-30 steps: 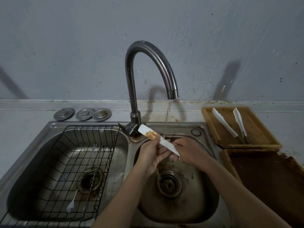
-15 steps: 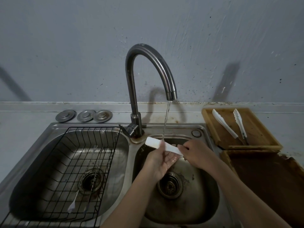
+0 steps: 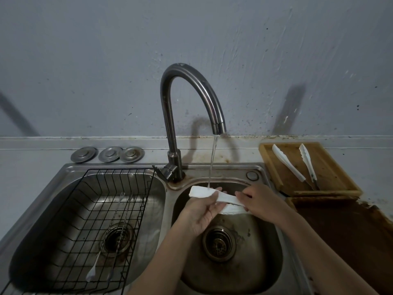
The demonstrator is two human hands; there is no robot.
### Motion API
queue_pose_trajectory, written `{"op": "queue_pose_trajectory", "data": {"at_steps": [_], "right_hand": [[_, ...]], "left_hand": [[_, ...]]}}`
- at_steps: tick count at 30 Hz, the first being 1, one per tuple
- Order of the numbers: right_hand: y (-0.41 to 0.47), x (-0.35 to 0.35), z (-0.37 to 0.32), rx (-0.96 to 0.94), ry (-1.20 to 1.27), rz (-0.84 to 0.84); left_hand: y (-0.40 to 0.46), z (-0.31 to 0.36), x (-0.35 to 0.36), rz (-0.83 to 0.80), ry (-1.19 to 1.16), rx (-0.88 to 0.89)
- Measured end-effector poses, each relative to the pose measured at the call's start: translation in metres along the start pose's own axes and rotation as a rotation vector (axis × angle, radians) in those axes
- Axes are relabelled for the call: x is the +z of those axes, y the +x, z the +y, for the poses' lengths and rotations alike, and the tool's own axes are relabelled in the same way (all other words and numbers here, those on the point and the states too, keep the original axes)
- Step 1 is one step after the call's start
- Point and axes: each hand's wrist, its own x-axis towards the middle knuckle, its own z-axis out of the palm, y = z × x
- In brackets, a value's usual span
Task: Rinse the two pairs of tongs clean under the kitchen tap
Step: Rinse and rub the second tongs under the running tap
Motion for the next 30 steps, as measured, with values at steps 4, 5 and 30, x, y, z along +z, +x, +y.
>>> {"op": "queue_pose_trajectory", "data": {"at_steps": [4,5,30], "right_hand": [[-0.004,0.0,0.005,0.001,0.068,0.002],[-0.004,0.001,0.006,-0.001,0.073,0.017],[0.005,0.0,0.03,0.278,0.265,0.083]], "left_hand": [[0.0,0.014,0.001,-0.002,-0.12,0.078],[0.0,0.017,0.002,0.01,-0.148,0.11],[-0.01,0.03,-0.01,-0.06,0.433,0.313]]}}
